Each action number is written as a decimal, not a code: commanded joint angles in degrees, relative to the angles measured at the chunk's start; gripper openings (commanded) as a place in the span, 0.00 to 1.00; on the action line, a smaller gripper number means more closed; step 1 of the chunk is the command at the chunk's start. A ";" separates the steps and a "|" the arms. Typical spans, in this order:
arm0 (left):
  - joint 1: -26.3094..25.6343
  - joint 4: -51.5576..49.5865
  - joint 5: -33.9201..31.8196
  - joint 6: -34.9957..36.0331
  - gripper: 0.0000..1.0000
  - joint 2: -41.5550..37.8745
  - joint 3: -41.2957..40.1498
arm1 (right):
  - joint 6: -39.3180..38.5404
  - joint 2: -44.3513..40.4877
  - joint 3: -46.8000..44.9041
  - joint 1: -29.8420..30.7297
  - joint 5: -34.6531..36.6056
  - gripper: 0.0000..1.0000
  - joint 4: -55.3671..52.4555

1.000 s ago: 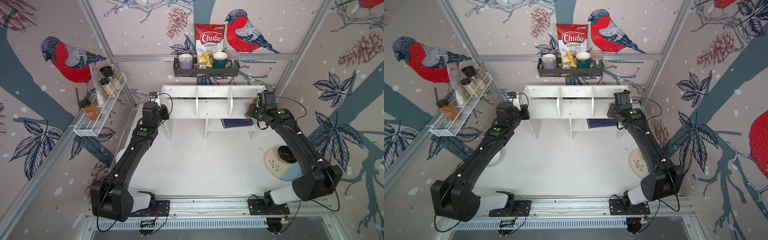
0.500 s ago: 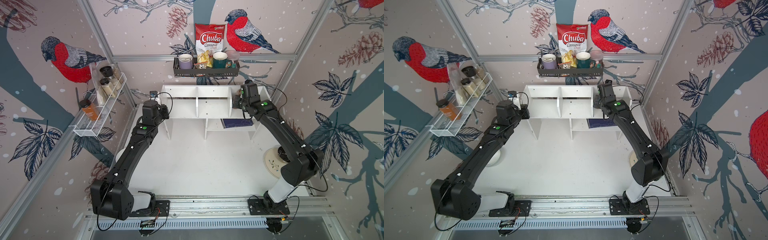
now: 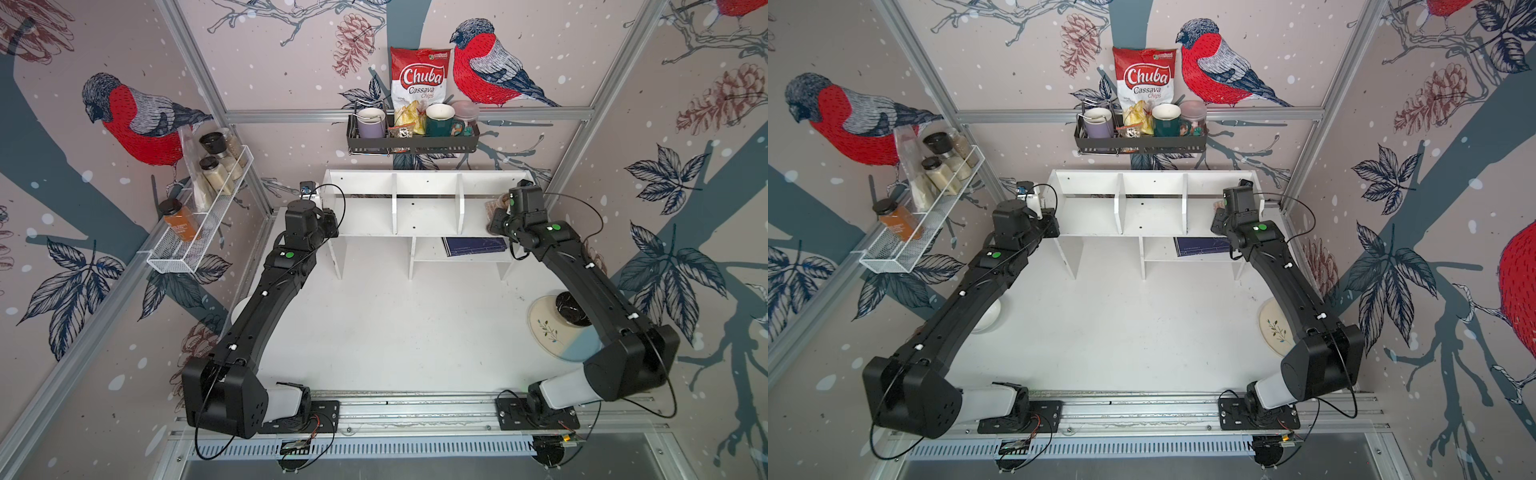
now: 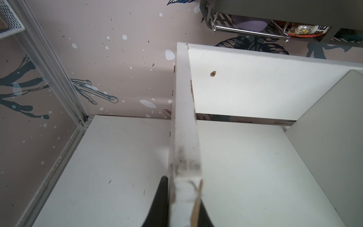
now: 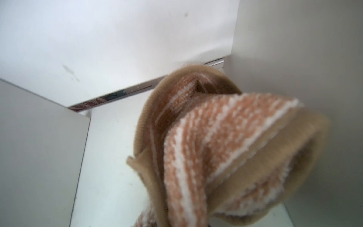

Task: Wipe the bookshelf clean with a cloth
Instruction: Wipe the dust from the shelf.

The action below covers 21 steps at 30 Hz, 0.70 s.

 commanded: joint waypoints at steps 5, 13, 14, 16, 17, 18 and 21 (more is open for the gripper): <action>0.04 -2.67 5.37 -6.80 0.00 0.44 0.15 | -2.26 7.30 12.83 1.16 -0.09 0.00 -0.82; 0.04 -2.76 5.49 -6.71 0.00 0.79 0.16 | -3.80 10.97 19.68 4.98 -5.49 0.00 1.52; 0.04 -2.87 5.39 -6.67 0.00 0.72 0.22 | -3.25 10.80 19.47 4.59 -7.57 0.00 1.94; 0.04 -2.84 5.33 -6.63 0.00 0.74 0.20 | -2.46 10.14 18.34 3.87 -10.33 0.00 3.30; 0.04 -2.85 5.37 -6.67 0.00 0.78 0.20 | -2.20 9.75 17.90 3.59 -9.67 0.00 3.61; 0.04 -2.76 5.45 -6.75 0.00 0.93 0.24 | -1.98 9.57 17.91 3.05 -8.69 0.00 3.56; 0.04 -2.92 5.67 -6.85 0.00 1.15 0.40 | -1.66 8.73 18.64 1.10 -4.42 0.00 2.05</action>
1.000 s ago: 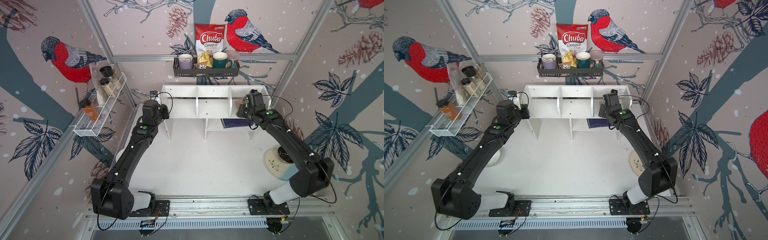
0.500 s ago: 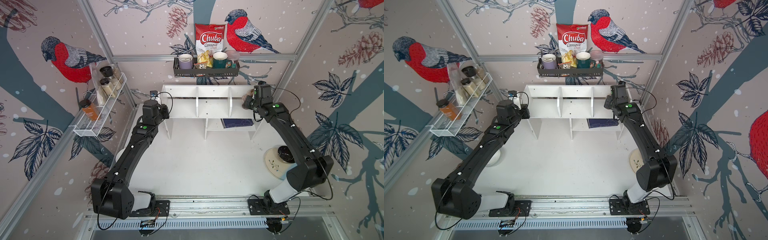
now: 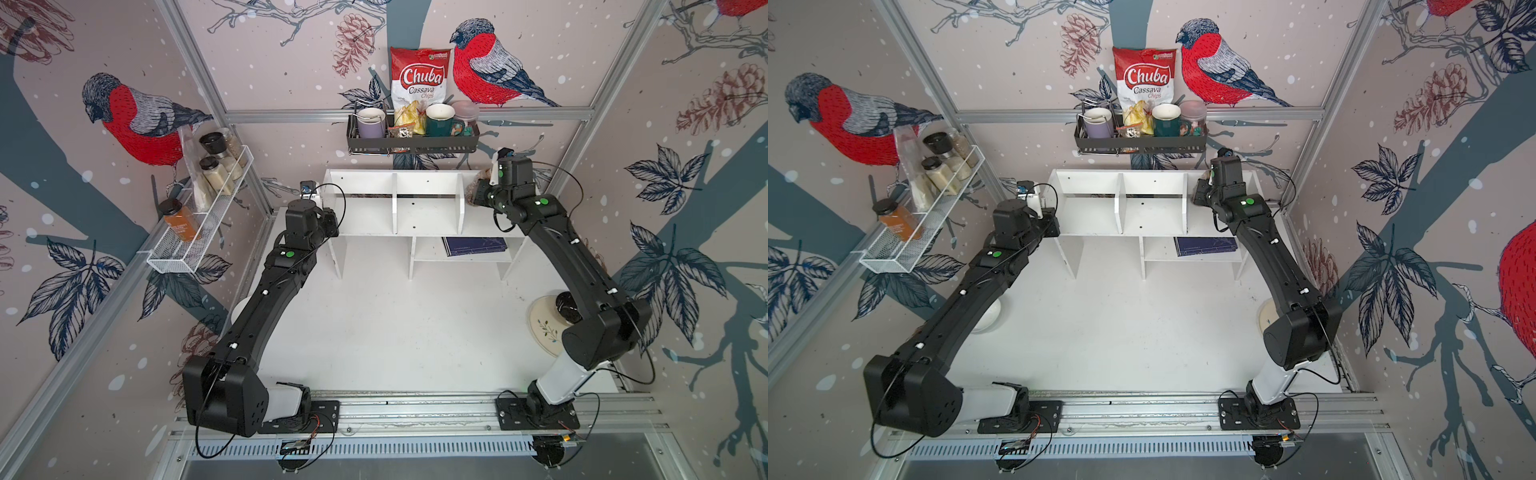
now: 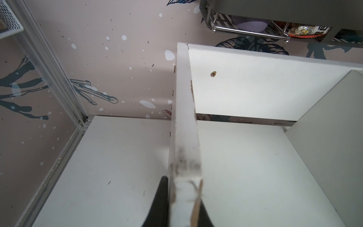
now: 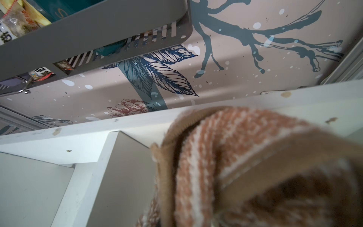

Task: Wipe the bookshelf clean with a cloth
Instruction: Wipe the dust from the shelf.

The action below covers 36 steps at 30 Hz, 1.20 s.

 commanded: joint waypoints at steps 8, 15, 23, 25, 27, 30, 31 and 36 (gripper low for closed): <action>0.10 -3.48 5.48 -6.93 0.00 0.48 0.29 | -0.60 -6.15 -7.49 -2.82 8.86 0.00 -0.22; 0.13 -3.80 4.87 -6.63 0.00 -0.02 0.28 | -0.49 -9.73 -16.80 3.00 9.50 0.00 1.18; 0.13 -3.56 5.71 -6.72 0.00 0.23 0.28 | 3.42 -5.63 -15.09 3.97 5.44 0.00 4.10; 0.13 -3.47 6.03 -6.72 0.00 0.13 0.23 | 4.20 -4.09 -11.59 2.57 3.88 0.00 3.85; 0.13 -3.32 6.24 -6.79 0.00 0.13 0.17 | 4.44 -2.14 -7.06 1.50 2.94 0.00 2.91; 0.13 -3.41 6.18 -6.73 0.00 0.13 0.29 | 3.81 0.50 0.38 0.86 2.91 0.00 -0.22; 0.15 -3.46 6.15 -6.72 0.00 0.13 0.25 | 3.76 1.10 2.18 0.78 2.73 0.00 -0.89; 0.13 -3.51 6.29 -6.72 0.00 0.04 0.28 | 4.77 0.25 1.18 1.76 -1.17 0.00 0.02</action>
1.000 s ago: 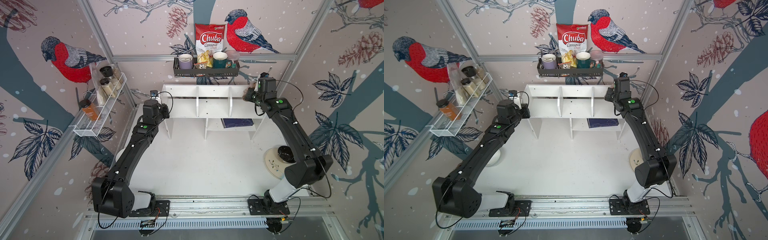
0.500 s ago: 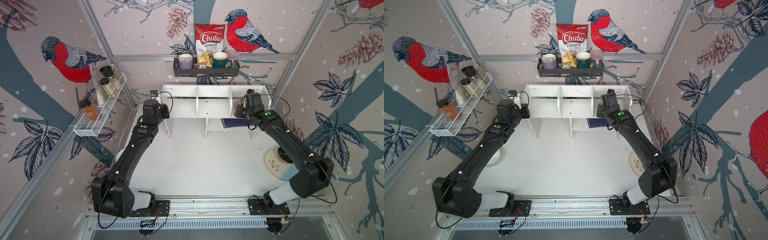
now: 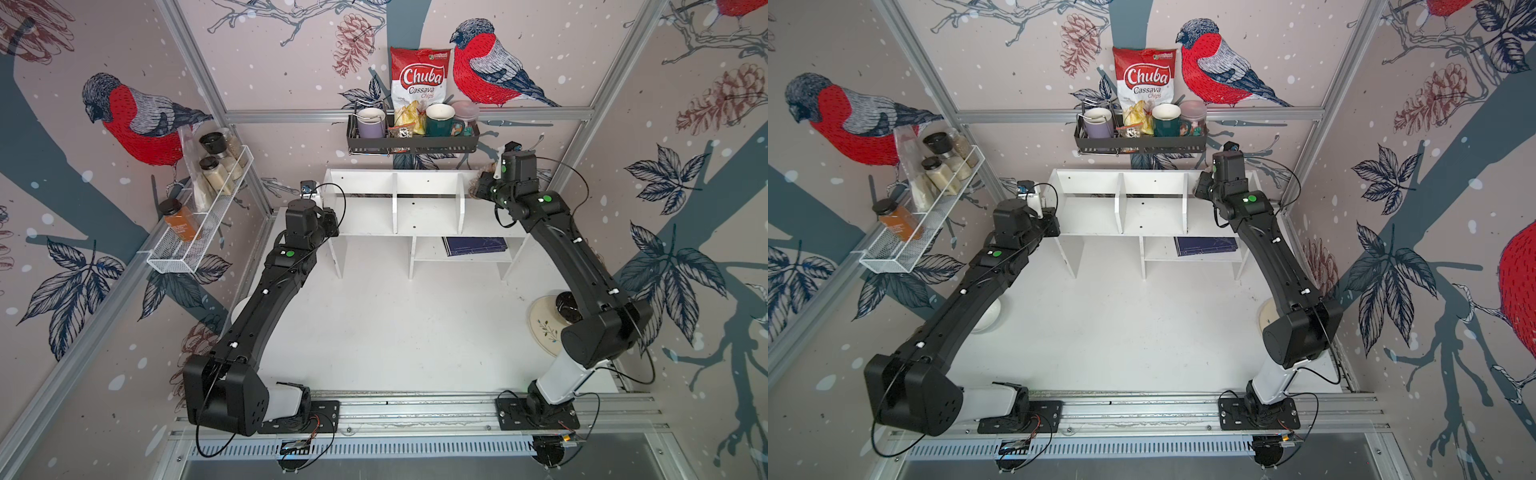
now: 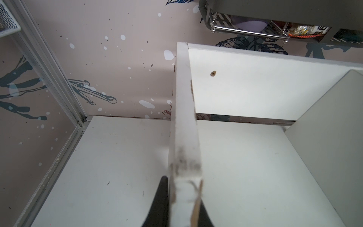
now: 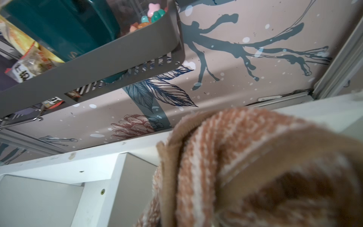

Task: Wipe the bookshelf clean with a cloth
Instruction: Wipe the dust from the shelf.

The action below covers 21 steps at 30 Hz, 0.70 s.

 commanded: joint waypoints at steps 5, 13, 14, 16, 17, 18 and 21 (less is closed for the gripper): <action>0.01 -3.37 6.08 -6.78 0.00 0.07 0.07 | 2.71 -7.23 -15.30 1.11 -1.41 0.00 3.33; 0.02 -2.99 7.00 -7.66 0.00 0.89 0.03 | 1.48 -13.01 -23.88 -3.68 1.33 0.00 2.04; 0.02 -2.99 7.08 -7.67 0.00 0.88 -0.02 | 1.07 -12.80 -22.75 -4.19 1.51 0.00 1.58; 0.02 -2.97 7.11 -7.51 0.00 0.79 -0.06 | -0.05 -11.68 -19.77 -4.32 4.21 0.00 0.76; 0.02 -3.04 6.93 -7.44 0.00 0.79 -0.06 | -0.78 -10.55 -18.00 -4.36 5.75 0.00 0.06; 0.02 -3.14 6.83 -7.36 0.00 0.79 0.00 | -1.57 -9.41 -16.07 -4.32 7.35 0.00 -0.40; 0.02 -3.23 7.07 -7.45 0.00 0.96 0.07 | -2.95 -4.94 -10.74 -4.49 9.02 0.00 -1.59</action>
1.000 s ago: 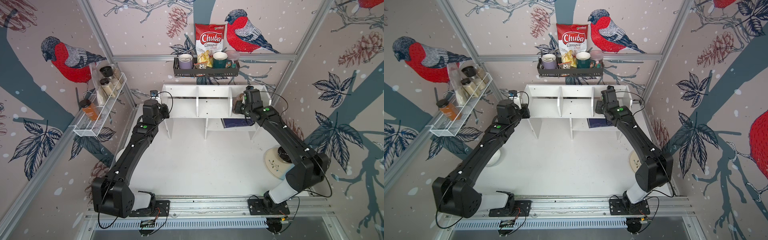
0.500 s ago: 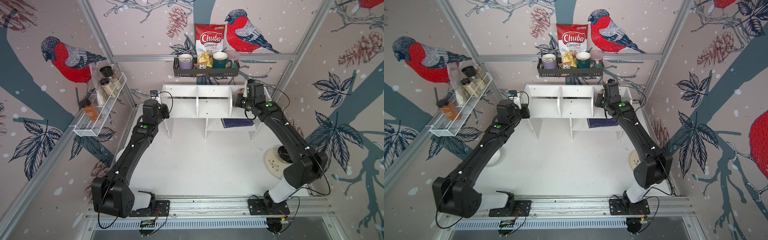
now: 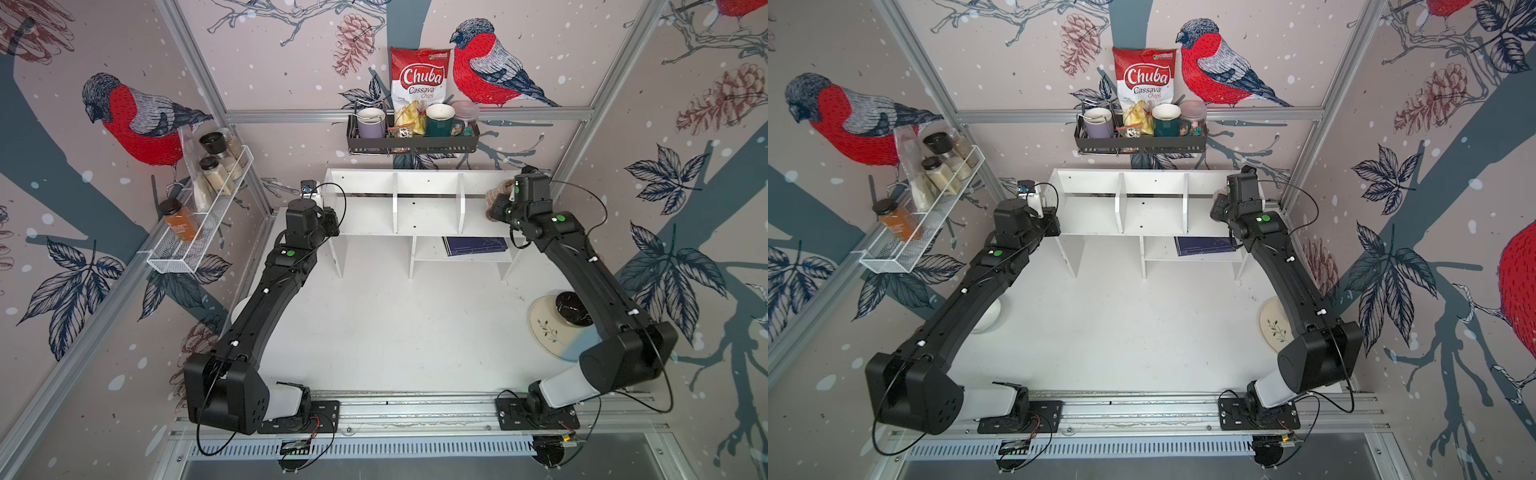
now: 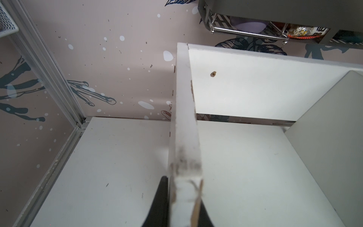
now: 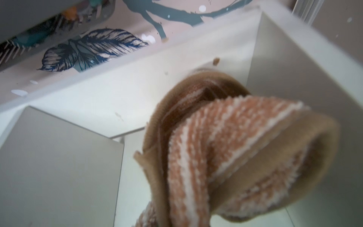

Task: Wipe the bookshelf clean with a cloth
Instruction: Wipe the dust from the shelf.

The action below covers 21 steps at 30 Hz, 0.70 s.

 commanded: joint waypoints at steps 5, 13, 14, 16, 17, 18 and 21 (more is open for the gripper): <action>0.01 -3.68 7.12 -7.81 0.00 0.64 0.08 | -4.01 7.85 12.36 3.19 1.89 0.00 -3.39; 0.02 -4.01 6.40 -7.68 0.00 0.61 0.05 | -4.87 -0.66 5.22 10.02 7.37 0.00 -2.10; 0.02 -4.12 6.23 -7.64 0.00 0.53 -0.03 | -5.05 -3.69 2.21 10.60 8.55 0.00 -1.57; 0.02 -3.85 6.04 -7.97 0.00 0.22 -0.38 | -5.09 -9.74 -3.60 11.78 10.45 0.00 -0.45; 0.02 -3.72 6.12 -8.22 0.00 0.14 -0.37 | -4.96 -12.83 -6.06 12.35 11.00 0.00 -0.64; 0.02 -3.64 6.08 -8.33 0.00 0.02 -0.42 | -4.78 -16.22 -7.84 13.02 11.50 0.00 -1.36; 0.02 -3.33 5.23 -8.47 0.00 -0.43 -0.68 | -4.88 -24.84 -11.81 16.85 13.31 0.00 -4.64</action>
